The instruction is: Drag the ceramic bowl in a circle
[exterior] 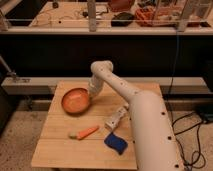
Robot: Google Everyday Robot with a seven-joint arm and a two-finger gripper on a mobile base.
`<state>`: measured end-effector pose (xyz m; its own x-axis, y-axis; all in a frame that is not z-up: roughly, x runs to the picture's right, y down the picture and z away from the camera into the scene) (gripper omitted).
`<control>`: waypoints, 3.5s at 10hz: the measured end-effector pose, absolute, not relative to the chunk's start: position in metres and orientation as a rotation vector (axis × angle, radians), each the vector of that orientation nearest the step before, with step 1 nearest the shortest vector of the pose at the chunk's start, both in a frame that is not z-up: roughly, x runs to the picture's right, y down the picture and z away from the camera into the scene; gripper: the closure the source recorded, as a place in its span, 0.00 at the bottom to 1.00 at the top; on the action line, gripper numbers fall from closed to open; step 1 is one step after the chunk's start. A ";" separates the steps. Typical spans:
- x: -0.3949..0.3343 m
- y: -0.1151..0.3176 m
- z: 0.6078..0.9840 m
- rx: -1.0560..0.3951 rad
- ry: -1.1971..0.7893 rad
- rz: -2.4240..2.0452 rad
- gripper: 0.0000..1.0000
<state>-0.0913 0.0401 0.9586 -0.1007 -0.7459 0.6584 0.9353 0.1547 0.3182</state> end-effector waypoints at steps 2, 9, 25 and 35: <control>-0.066 0.025 0.972 -0.300 -0.819 -1.387 1.00; 0.082 0.035 0.947 -0.383 -0.663 -1.270 1.00; -0.094 0.100 0.888 -0.253 -0.910 -1.633 1.00; -0.026 0.015 0.970 -0.303 -0.796 -1.383 1.00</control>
